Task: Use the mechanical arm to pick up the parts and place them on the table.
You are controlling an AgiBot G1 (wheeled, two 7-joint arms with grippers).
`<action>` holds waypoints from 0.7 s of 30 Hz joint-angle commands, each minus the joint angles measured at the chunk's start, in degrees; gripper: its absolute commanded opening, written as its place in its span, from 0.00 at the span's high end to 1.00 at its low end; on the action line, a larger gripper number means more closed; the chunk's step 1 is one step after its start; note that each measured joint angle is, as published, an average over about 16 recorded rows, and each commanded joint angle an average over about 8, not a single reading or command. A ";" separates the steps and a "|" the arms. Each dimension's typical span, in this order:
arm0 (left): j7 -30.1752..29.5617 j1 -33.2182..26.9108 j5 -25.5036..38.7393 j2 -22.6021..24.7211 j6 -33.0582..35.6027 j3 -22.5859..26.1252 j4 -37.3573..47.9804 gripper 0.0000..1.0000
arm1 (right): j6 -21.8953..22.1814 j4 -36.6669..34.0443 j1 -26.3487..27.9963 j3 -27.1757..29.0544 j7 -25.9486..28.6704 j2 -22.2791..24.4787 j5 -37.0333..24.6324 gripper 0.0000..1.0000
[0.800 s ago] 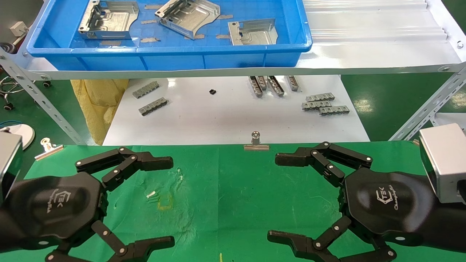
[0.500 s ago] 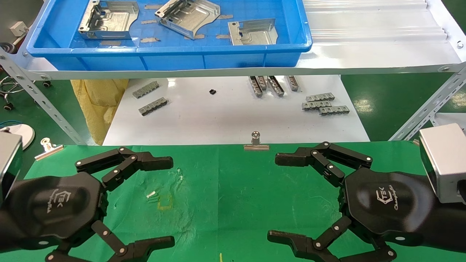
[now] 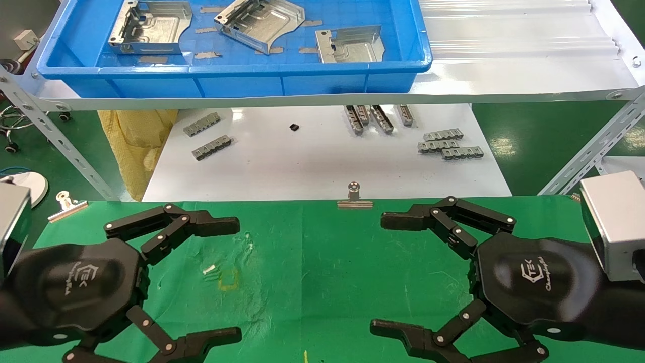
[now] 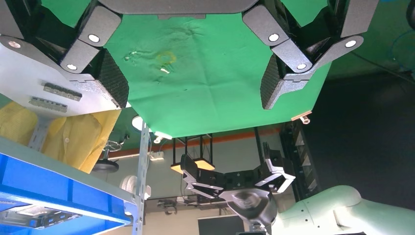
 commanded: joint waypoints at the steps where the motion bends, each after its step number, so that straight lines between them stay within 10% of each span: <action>1: 0.00 0.00 0.00 0.00 0.00 0.00 0.00 0.00 | 0.00 0.00 0.00 0.00 0.00 0.00 0.00 1.00; 21: 0.00 0.00 0.00 0.00 0.00 0.00 0.00 0.00 | 0.00 0.00 0.00 0.00 0.00 0.00 0.00 1.00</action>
